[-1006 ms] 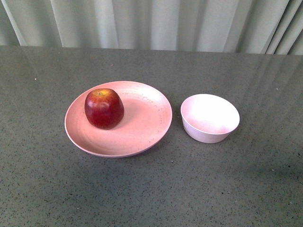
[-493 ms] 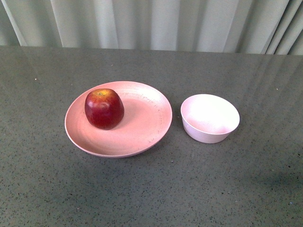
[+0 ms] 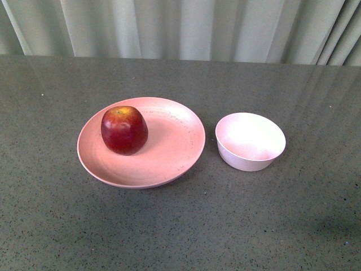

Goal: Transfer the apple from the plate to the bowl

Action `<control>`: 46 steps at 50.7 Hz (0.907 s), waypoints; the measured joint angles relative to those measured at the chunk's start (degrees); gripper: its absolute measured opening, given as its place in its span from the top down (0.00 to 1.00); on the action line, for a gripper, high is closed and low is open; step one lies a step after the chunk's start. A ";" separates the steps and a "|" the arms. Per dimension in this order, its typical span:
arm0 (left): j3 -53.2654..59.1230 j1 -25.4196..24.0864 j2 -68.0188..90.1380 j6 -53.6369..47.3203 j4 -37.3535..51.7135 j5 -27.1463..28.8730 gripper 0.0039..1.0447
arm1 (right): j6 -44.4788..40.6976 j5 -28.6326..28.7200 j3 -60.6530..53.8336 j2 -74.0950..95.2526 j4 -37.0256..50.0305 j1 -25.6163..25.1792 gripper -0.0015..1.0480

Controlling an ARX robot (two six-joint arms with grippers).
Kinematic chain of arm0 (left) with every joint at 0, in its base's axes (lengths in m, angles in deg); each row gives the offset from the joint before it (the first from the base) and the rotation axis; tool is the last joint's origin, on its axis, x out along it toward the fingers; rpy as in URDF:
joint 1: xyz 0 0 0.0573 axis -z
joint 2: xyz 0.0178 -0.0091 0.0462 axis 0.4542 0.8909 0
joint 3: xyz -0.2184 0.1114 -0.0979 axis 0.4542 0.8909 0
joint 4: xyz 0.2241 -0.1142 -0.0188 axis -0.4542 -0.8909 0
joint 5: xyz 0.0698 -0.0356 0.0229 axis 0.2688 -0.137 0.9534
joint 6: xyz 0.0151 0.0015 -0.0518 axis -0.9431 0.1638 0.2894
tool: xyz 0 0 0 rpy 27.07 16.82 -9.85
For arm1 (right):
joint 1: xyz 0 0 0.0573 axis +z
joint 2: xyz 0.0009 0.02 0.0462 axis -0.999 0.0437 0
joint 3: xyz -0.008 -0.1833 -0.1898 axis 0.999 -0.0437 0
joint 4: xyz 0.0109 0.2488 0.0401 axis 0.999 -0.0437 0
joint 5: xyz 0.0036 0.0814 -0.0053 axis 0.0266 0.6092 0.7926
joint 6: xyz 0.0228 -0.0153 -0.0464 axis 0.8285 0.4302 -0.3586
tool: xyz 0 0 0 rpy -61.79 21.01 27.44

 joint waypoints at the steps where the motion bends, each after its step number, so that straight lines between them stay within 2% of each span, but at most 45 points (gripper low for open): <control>1: 0.00 0.00 0.00 0.02 0.00 0.00 0.08 | 0.00 -0.02 0.00 0.00 0.00 0.00 0.98; 7: 0.00 -0.02 0.00 0.00 0.00 0.00 0.08 | -0.04 0.00 0.00 -0.07 0.00 0.00 0.96; 13: 0.00 0.00 0.00 0.00 0.00 0.00 0.08 | -0.04 -0.02 0.00 -0.07 0.00 0.00 0.70; 16: -0.13 -0.13 0.24 0.44 -0.35 -0.50 0.08 | -0.02 -0.02 0.00 -0.09 -0.02 0.00 0.63; 19: -5.42 -1.90 7.98 6.10 -12.57 -8.09 0.08 | -0.04 0.00 0.00 -0.09 -0.02 0.00 0.49; 21: -7.98 -1.46 15.17 9.18 -14.05 -9.07 0.08 | -0.02 0.02 0.00 -0.11 -0.02 0.00 0.41; 27: -11.10 3.56 29.73 11.98 -3.76 -6.25 0.08 | -0.02 0.00 0.00 -0.13 -0.02 0.00 0.21; 30: -13.70 7.37 40.83 12.74 5.25 -4.76 0.08 | -0.02 0.00 0.00 -0.13 -0.02 0.00 0.08; 37: -21.70 13.64 64.04 12.83 19.61 -0.70 0.08 | -0.02 0.00 0.00 -0.13 -0.02 0.00 0.09; 46: -30.23 19.65 83.08 12.90 23.37 1.62 0.08 | -0.02 0.00 0.00 -0.13 -0.02 0.00 0.09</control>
